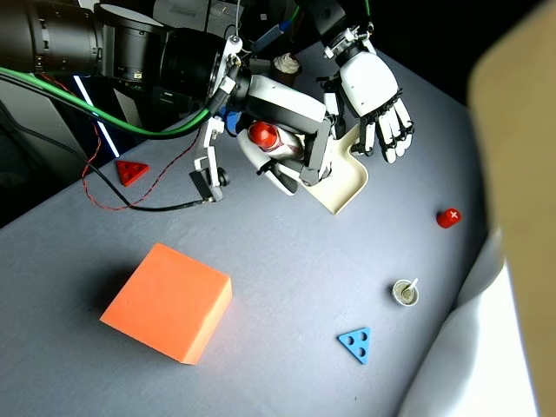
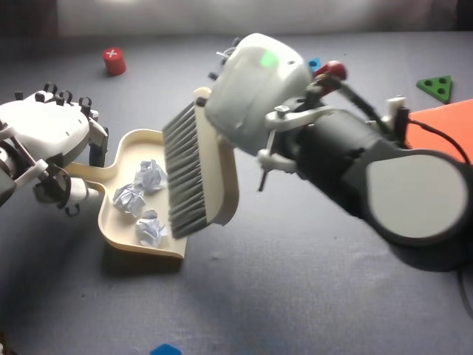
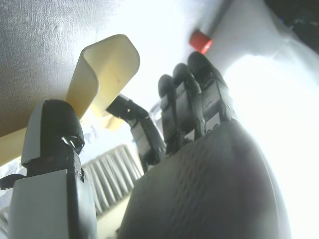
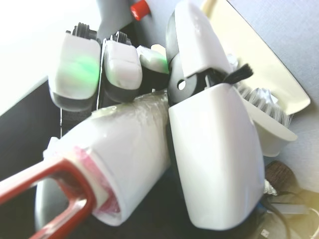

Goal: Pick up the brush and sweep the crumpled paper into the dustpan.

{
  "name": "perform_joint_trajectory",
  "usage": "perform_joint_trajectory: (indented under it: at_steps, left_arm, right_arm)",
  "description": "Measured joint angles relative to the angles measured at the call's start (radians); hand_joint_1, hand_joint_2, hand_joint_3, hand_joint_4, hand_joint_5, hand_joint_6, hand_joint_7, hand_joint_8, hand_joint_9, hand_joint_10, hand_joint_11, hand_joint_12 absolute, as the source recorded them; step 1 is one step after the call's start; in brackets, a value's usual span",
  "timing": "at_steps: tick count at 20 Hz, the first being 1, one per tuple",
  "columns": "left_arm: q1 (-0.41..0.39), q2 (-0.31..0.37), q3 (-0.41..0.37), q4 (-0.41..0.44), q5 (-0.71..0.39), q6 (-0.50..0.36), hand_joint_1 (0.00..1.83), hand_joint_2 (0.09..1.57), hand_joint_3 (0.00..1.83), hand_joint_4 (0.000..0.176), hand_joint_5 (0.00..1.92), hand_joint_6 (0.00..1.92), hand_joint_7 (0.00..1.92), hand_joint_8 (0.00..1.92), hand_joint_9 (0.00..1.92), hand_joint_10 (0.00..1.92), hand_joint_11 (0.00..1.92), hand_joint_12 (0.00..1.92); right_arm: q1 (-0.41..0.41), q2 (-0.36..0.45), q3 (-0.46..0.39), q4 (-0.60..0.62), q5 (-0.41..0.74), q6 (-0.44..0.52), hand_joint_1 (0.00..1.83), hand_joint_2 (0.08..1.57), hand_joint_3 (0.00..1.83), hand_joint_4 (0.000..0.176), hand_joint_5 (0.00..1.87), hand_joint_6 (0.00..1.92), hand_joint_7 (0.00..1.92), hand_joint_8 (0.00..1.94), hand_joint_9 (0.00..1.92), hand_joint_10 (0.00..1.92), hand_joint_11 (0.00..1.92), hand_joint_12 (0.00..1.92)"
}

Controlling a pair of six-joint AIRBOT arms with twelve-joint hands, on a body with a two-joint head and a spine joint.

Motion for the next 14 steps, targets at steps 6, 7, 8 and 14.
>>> perform_joint_trajectory:
  at_steps: [6,7,8,14]
  left_arm:
    - [0.0,-0.005,-0.006,-0.002,-0.004,0.0,0.98,1.19,0.0,0.117,0.83,1.22,0.29,0.0,0.22,0.0,0.0,0.5]
    - [0.0,-0.005,-0.006,-0.005,-0.004,0.0,0.96,1.2,0.0,0.124,0.8,1.26,0.27,0.0,0.2,0.0,0.0,0.46]
    - [0.0,-0.005,-0.006,-0.007,-0.004,0.0,0.97,1.2,0.0,0.113,0.81,1.24,0.28,0.0,0.2,0.0,0.0,0.48]
    - [0.0,-0.005,-0.006,-0.004,-0.008,0.0,1.0,1.18,0.0,0.087,0.86,1.18,0.31,0.0,0.24,0.01,0.0,0.6]
  right_arm:
    - [-0.042,0.093,-0.1,-0.153,-0.087,0.116,1.39,1.22,0.0,0.034,0.88,1.92,1.1,1.94,1.4,1.92,1.48,1.92]
    - [-0.057,0.107,-0.109,-0.145,-0.1,0.117,1.37,1.22,0.0,0.031,0.88,1.92,1.1,1.94,1.4,1.92,1.47,1.92]
    - [-0.073,0.129,-0.118,-0.135,-0.117,0.119,1.38,1.23,0.0,0.031,0.85,1.92,1.07,1.94,1.37,1.92,1.45,1.92]
    - [-0.14,0.203,-0.153,-0.102,-0.225,0.112,1.37,1.22,0.0,0.054,0.8,1.92,1.08,1.94,1.36,1.92,1.45,1.92]
